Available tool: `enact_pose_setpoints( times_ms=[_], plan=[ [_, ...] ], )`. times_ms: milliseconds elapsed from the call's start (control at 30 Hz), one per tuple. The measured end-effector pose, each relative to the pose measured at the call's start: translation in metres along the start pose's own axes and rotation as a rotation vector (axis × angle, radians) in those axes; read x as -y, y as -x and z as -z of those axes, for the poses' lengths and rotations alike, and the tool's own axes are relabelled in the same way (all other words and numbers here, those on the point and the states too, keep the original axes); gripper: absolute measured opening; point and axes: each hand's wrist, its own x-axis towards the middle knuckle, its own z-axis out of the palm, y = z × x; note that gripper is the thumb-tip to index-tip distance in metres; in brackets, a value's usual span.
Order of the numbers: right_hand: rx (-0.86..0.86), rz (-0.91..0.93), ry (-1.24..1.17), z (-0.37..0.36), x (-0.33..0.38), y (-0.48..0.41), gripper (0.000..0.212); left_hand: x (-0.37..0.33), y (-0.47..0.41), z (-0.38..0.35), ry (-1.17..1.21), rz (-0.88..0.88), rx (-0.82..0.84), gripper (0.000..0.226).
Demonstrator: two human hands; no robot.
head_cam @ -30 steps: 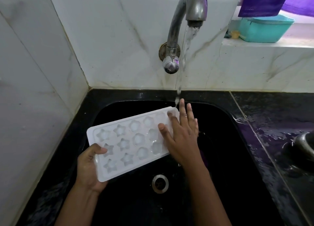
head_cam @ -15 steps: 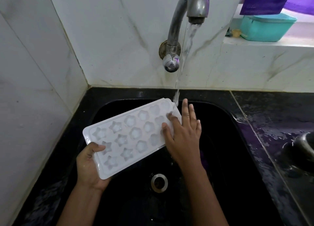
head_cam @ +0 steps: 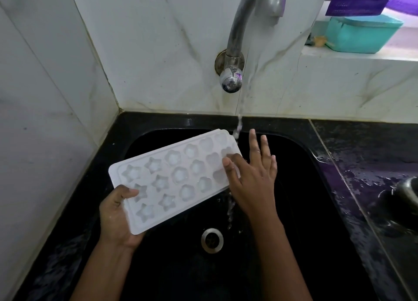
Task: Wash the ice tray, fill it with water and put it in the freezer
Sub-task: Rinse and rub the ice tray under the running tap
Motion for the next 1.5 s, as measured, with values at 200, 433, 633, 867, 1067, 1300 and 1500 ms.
enact_pose_setpoints(
  times_ms=[200,433,633,867,1067,1300,1500],
  plan=[
    [0.058,0.036,-0.068,-0.004,0.014,0.002,0.065,-0.001,-0.001,-0.001,0.013,-0.024,-0.003,0.067],
    [-0.038,-0.026,-0.012,-0.005,0.014,0.004,0.061,0.004,-0.001,-0.003,0.015,0.018,0.003,0.074],
    [-0.04,-0.009,-0.039,0.0,0.003,0.0,0.058,0.003,0.0,-0.002,0.007,-0.031,0.0,0.068],
    [0.063,0.024,-0.116,-0.003,0.013,0.001,0.063,0.0,0.0,0.0,0.039,-0.046,0.014,0.072],
    [-0.033,-0.05,0.007,-0.006,0.014,0.004,0.058,0.004,-0.001,-0.003,0.004,-0.006,0.011,0.078],
    [0.015,-0.041,-0.034,0.003,0.002,0.0,0.062,0.002,-0.001,0.0,-0.003,-0.017,-0.006,0.074],
    [0.059,0.019,-0.05,-0.006,0.018,0.004,0.069,0.001,-0.002,-0.001,0.02,-0.018,-0.016,0.075]
  ],
)
